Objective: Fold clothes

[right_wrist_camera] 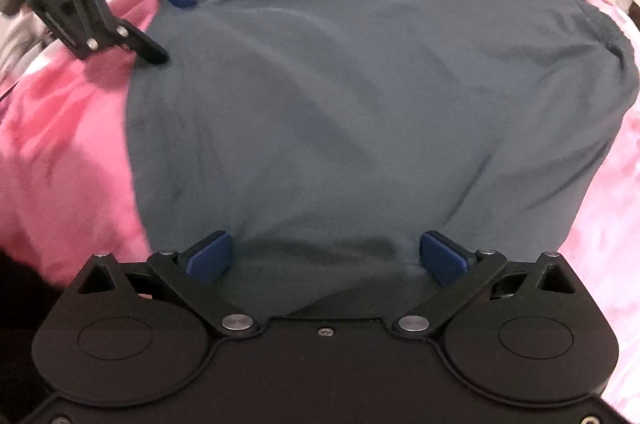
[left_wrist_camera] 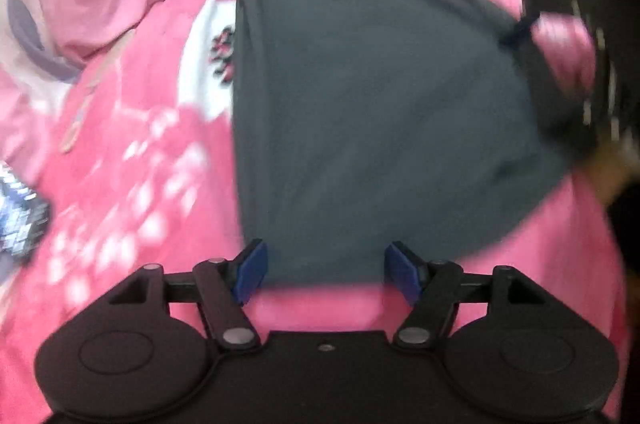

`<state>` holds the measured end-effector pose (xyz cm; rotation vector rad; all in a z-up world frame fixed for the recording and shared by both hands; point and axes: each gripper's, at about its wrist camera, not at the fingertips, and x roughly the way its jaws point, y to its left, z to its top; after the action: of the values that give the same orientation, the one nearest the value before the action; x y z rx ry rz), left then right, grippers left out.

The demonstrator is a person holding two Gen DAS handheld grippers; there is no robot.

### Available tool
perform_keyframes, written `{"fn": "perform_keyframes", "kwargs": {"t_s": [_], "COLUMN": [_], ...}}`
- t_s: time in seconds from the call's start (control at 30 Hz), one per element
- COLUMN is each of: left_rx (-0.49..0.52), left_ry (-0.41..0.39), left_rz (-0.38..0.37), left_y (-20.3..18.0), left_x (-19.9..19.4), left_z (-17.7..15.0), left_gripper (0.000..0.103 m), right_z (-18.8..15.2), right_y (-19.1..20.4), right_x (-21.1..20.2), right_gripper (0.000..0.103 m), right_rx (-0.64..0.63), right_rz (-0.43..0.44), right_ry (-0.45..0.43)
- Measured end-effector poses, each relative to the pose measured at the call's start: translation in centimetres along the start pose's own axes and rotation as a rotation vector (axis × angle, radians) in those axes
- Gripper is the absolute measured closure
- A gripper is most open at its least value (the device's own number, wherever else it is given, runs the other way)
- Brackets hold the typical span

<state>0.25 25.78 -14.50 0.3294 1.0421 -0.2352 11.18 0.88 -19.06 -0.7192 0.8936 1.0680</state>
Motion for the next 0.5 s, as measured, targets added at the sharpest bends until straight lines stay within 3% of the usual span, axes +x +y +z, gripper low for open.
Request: {"fn": "perform_keyframes", "kwargs": {"t_s": [0.1, 0.17, 0.23, 0.33, 0.43, 0.5], "left_rx": [-0.059, -0.157, -0.199, -0.168, -0.162, -0.163], "left_ry": [0.021, -0.102, -0.184, -0.276, -0.289, -0.273], "left_rz": [0.052, 0.033, 0.016, -0.011, -0.031, -0.066], "left_y": [-0.3, -0.7, -1.3, -2.7, -3.9, -4.8], "left_x": [-2.0, -4.1, -4.5, -2.2, 0.4, 2.9], "left_z": [-0.5, 0.5, 1.8, 5.1, 6.8, 7.6], "left_gripper": [0.040, 0.039, 0.036, 0.036, 0.036, 0.036], "right_z": [-0.3, -0.4, -0.8, 0.2, 2.5, 4.6], "right_y": [-0.2, -1.1, -3.4, -6.9, -8.5, -9.8], "right_x": [-0.6, -1.7, -4.0, -5.5, -5.2, -4.4], "right_gripper": [0.000, 0.000, 0.000, 0.000, 0.000, 0.000], "right_rx": [0.001, 0.067, 0.233, 0.411, 0.422, 0.415], "right_rz": [-0.005, 0.000, 0.029, -0.007, -0.124, -0.145], "right_ry": [-0.003, -0.014, -0.079, -0.140, -0.203, -0.281]}}
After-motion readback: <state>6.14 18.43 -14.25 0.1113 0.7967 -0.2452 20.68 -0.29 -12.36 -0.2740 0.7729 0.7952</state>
